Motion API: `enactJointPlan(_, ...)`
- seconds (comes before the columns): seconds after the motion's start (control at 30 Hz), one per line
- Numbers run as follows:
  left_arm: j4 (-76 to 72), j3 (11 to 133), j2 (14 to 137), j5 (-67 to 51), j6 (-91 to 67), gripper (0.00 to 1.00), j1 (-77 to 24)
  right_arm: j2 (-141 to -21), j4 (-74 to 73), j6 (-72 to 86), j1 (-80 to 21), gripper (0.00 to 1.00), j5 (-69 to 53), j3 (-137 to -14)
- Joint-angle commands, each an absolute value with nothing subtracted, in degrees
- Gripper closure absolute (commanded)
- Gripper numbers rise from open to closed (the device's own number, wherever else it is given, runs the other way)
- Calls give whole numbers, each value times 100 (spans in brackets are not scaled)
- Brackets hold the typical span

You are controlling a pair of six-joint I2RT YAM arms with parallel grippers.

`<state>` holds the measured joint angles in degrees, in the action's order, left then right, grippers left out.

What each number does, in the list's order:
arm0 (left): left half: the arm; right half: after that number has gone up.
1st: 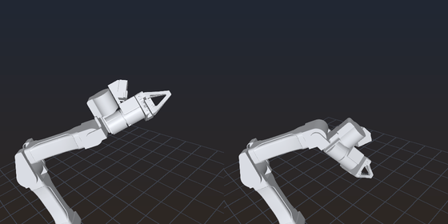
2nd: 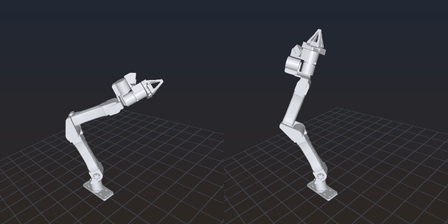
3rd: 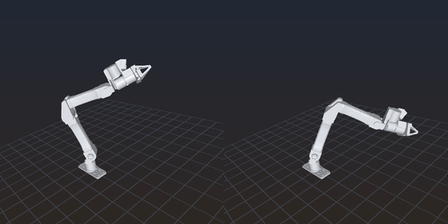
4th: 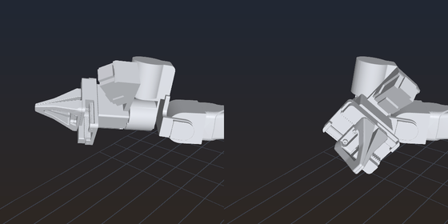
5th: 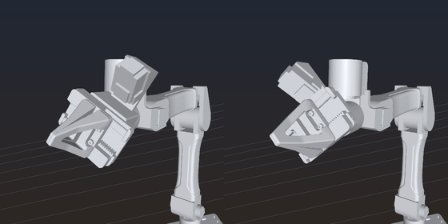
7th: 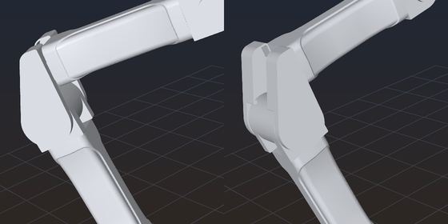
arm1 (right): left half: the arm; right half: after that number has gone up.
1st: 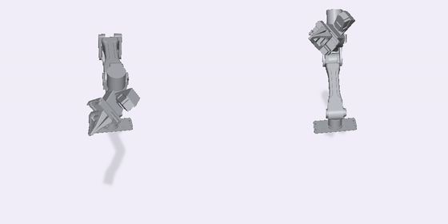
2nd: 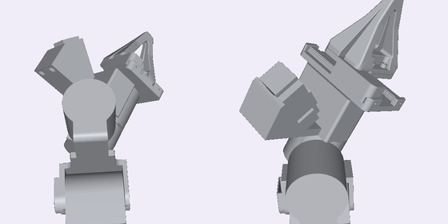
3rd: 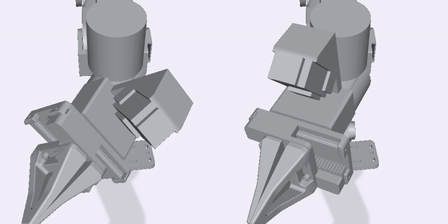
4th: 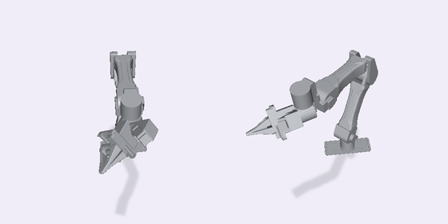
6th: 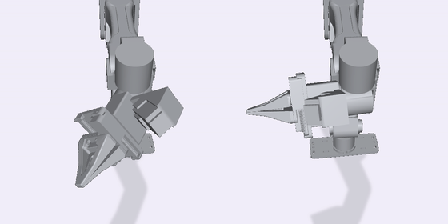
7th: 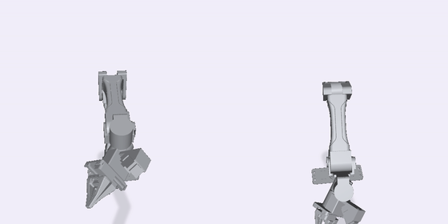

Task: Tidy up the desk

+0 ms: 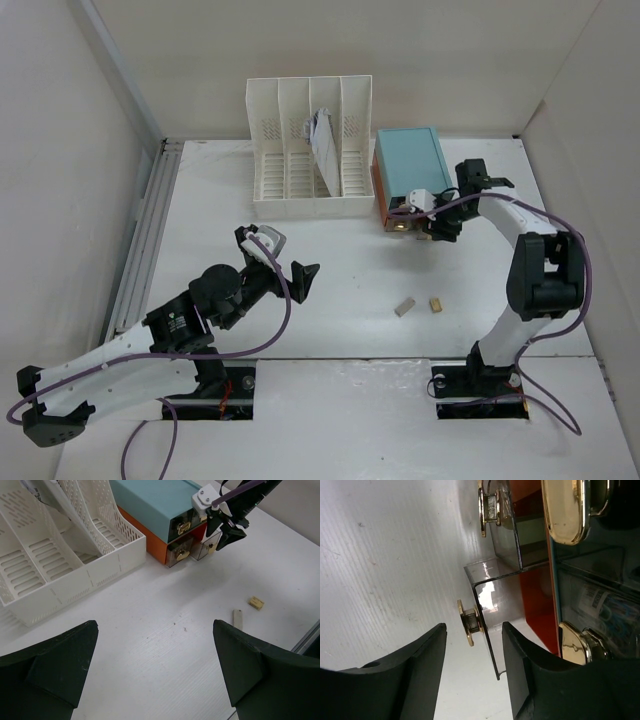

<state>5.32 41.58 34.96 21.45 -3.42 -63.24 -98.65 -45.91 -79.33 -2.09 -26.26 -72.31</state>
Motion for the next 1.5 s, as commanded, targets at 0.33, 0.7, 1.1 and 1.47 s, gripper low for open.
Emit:
enactJointPlan(0.33,220,4122,3410,2136,-281,0,-6311,-10063,-4403,-7708,-457,75,-2312,-7462)
enactJointPlan(0.7,220,4122,3410,2136,-281,0,-6311,-9352,-5044,-7893,-765,81,-2153,-6979)
enactJointPlan(1.1,220,4122,3357,2136,-281,0,-6311,-8868,-5563,-8007,-817,74,-1608,-6460)
enactJointPlan(1.47,220,4122,3357,2136,-281,0,-6311,-7762,-4395,-7330,-817,17,-2452,-6293)
